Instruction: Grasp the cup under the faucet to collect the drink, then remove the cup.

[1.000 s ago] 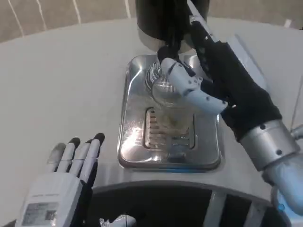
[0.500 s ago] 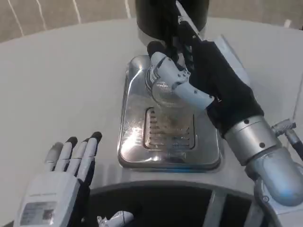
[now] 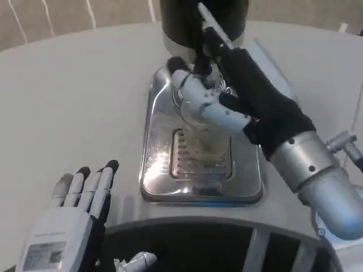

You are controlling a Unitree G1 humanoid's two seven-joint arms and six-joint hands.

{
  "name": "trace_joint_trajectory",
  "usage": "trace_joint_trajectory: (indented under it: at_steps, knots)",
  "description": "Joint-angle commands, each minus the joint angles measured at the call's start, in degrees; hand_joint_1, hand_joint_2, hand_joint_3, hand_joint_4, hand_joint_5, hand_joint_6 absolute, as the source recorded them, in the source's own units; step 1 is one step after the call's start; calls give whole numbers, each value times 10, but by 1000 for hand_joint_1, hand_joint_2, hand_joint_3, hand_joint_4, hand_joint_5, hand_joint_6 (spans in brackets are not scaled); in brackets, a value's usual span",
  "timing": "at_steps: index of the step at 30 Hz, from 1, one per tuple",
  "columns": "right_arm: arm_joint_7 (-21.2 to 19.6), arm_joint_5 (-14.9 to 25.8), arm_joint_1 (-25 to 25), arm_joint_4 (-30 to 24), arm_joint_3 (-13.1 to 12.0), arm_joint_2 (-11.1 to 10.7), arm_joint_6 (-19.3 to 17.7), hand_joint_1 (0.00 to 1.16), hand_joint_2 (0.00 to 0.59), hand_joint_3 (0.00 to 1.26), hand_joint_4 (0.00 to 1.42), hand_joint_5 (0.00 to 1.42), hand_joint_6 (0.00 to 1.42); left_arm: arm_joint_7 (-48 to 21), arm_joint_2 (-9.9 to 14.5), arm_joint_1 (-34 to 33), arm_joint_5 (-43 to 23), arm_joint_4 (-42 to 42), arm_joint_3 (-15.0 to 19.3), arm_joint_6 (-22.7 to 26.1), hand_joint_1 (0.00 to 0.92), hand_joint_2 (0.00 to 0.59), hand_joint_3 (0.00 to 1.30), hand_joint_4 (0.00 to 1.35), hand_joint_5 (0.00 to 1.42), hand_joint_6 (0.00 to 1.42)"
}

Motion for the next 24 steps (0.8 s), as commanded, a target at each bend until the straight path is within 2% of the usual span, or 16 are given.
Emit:
trace_joint_trajectory:
  at_steps: [1, 4, 6, 8, 10, 13, 17, 20, 24]
  knots:
    - [52, -42, -15, -31, 55, -26, 51, 188, 483, 0, 0, 0, 0, -5, 0, -3, 0, 14, 1, 8, 0, 129, 0, 0, 0, 0]
    - [89, -141, -36, -64, 108, -54, 91, 159, 492, 0, 0, 0, 0, -7, -1, -6, 5, 19, -1, 16, 0, 129, 0, 0, 0, 0]
    - [120, -224, -54, -77, 144, -67, 114, 156, 494, 0, 0, 0, 0, -9, -2, -8, 9, 21, -1, 25, 0, 128, 0, 0, 0, 0]
    - [162, -301, -71, -79, 168, -70, 133, 155, 497, 0, 0, 0, 0, -10, -2, -14, 10, 28, 0, 33, 0, 128, 0, 0, 0, 0]
    - [197, -368, -79, -78, 182, -64, 140, 153, 499, 0, 0, 0, 0, -9, -1, -18, 8, 33, 1, 38, 0, 126, 0, 0, 0, 0]
    - [238, -451, -81, -73, 188, -42, 137, 151, 502, 0, 0, 0, 0, -4, -1, -29, 0, 44, 5, 43, 0, 124, 0, 0, 0, 0]
    - [263, -522, -76, -60, 180, -4, 122, 149, 506, 0, 0, 0, 0, 9, -3, -45, -12, 63, 12, 44, 0, 122, 0, 0, 0, 0]
    - [268, -548, -71, -47, 170, 19, 108, 151, 511, 0, 0, 0, 0, 45, -12, -66, -31, 92, 30, 36, 0, 120, 0, 0, 0, 0]
    - [270, -558, -66, -31, 153, 39, 88, 163, 524, 0, 0, 0, 0, 63, -14, -101, -49, 129, 35, 33, 0, 118, 0, 0, 0, 1]
